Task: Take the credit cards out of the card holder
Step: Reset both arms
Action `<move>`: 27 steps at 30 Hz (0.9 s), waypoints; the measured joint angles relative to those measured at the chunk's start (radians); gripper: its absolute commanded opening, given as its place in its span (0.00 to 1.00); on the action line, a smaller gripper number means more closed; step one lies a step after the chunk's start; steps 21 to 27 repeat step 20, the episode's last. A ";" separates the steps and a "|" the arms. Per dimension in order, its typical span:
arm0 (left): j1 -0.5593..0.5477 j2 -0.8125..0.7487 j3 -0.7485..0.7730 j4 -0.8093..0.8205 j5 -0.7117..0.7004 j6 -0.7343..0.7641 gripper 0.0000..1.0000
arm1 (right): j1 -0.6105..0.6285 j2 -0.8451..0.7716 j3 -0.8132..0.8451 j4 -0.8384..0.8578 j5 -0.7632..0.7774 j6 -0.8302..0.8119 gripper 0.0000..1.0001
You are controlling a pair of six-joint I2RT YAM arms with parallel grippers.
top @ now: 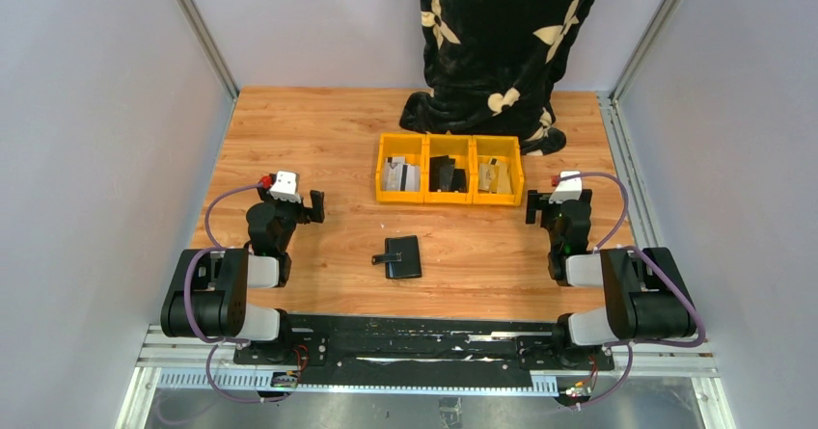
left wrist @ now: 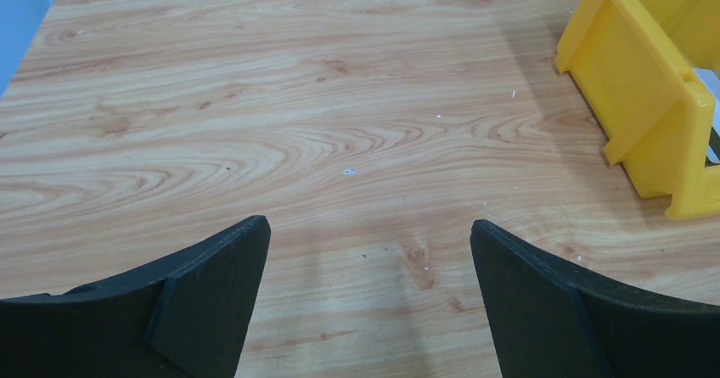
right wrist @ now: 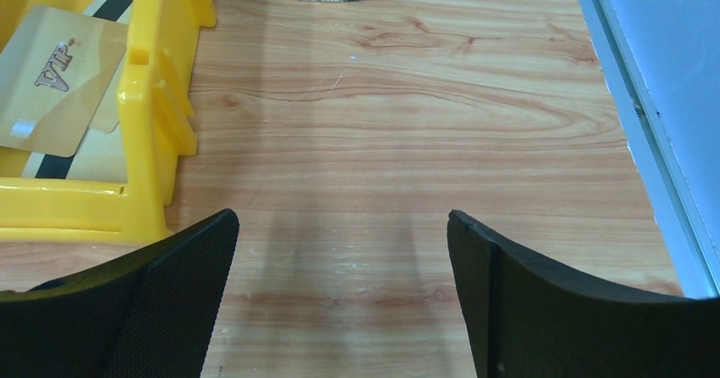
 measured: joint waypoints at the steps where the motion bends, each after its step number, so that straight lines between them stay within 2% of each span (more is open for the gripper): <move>1: 0.000 0.000 0.000 0.000 0.000 0.000 1.00 | 0.000 0.000 0.000 0.000 0.001 0.000 0.96; 8: 0.000 0.000 0.000 0.000 0.000 0.000 1.00 | 0.000 -0.002 -0.023 0.031 0.127 0.042 0.96; 27: 0.000 0.000 0.000 0.000 0.000 0.000 1.00 | 0.000 0.017 -0.011 0.022 0.054 0.008 0.97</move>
